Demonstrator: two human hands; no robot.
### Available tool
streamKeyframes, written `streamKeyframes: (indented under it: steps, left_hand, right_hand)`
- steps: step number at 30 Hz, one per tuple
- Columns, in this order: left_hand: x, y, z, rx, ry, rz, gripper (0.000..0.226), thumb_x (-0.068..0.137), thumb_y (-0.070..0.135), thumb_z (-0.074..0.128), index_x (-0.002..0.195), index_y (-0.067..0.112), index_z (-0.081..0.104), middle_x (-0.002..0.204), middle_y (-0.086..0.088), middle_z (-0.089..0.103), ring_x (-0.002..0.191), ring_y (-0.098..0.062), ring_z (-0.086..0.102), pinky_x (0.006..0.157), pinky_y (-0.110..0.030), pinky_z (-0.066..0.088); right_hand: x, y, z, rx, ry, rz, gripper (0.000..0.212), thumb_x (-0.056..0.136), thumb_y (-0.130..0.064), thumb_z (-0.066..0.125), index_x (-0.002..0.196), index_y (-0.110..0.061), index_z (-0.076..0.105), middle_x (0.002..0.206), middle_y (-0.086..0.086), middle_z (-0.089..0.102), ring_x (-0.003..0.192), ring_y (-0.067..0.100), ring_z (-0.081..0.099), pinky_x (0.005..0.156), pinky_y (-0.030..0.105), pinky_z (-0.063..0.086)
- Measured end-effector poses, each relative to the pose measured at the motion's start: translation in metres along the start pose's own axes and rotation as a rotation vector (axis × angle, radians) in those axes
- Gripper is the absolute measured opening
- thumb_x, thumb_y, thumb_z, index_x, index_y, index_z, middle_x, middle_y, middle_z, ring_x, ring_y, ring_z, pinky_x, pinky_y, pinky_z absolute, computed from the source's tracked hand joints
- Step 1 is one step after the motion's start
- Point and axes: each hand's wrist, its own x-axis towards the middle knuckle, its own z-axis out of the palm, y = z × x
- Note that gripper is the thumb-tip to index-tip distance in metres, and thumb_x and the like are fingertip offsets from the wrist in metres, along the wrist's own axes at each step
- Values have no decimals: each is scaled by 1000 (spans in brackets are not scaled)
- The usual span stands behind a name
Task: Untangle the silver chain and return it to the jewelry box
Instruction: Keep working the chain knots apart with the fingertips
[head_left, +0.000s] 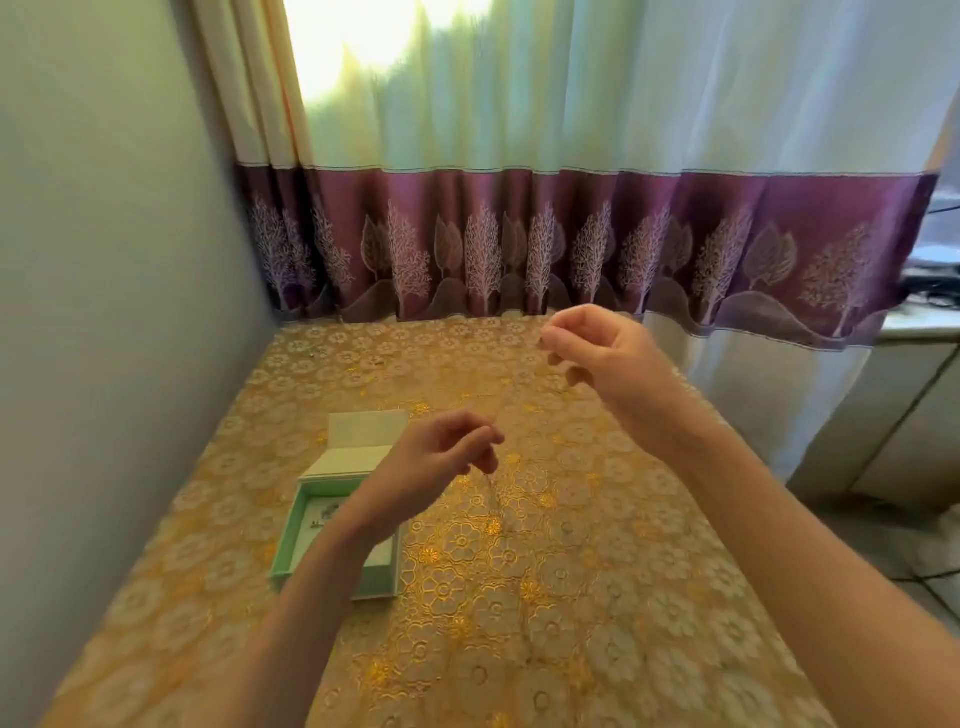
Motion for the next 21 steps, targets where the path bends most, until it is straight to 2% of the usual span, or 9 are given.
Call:
streamKeyframes:
  steps: [2,4,7,10,12,14,17,21]
  left_hand:
    - [-18,5,-18,76,-26,-18,11,90,17,54,89,16,65,78,-1,68,74,-7,62,72,-25,48]
    - [-34,9,-36,198,-58,-46,10,89,20,57,90,16,66,82,0,68,75,-6,63,75,-24,50]
    - [-53,18,-62,460,-81,-123,14,89,25,56,95,16,65,88,4,66,76,0,59,66,-10,46]
    - [-66,27,-80,583,-57,-129,14,89,22,58,98,15,66,91,5,65,83,-6,58,69,-14,45]
    - [-70,33,-86,605,-37,-104,11,88,18,60,95,16,67,88,5,66,80,-7,59,67,-16,45]
    - [-70,40,-88,652,-30,-54,9,87,16,61,93,15,68,84,3,67,73,-6,60,62,-14,44]
    - [-67,48,-87,679,-30,33,8,85,15,64,89,15,70,80,1,69,69,-6,61,61,-14,47]
    - [-63,46,-91,653,17,107,9,84,13,65,89,12,72,77,0,69,64,-3,59,60,-13,48]
  right_hand:
    - [-14,3,5,160,17,76,6,89,-10,56,87,-10,61,80,2,65,75,13,59,66,24,45]
    - [-29,12,16,270,21,157,6,89,-7,55,86,-9,61,79,2,67,74,13,61,66,23,46]
    - [-50,32,41,380,-7,285,5,89,-6,55,87,-6,60,78,4,66,71,13,60,62,21,46]
    - [-66,52,75,528,-60,388,7,88,-3,53,86,-3,59,79,9,65,72,17,61,59,21,50]
    - [-73,64,98,650,-100,449,7,87,0,52,85,-1,59,81,12,65,74,19,63,62,24,53]
    - [-75,73,119,768,-143,496,10,88,1,49,91,2,58,87,15,66,82,22,64,74,29,54]
    - [-73,75,145,887,-166,571,25,96,-11,42,109,6,56,100,17,68,101,25,63,90,34,50]
    - [-73,67,160,1002,-321,725,44,100,-30,34,113,5,56,107,21,67,102,30,64,83,35,55]
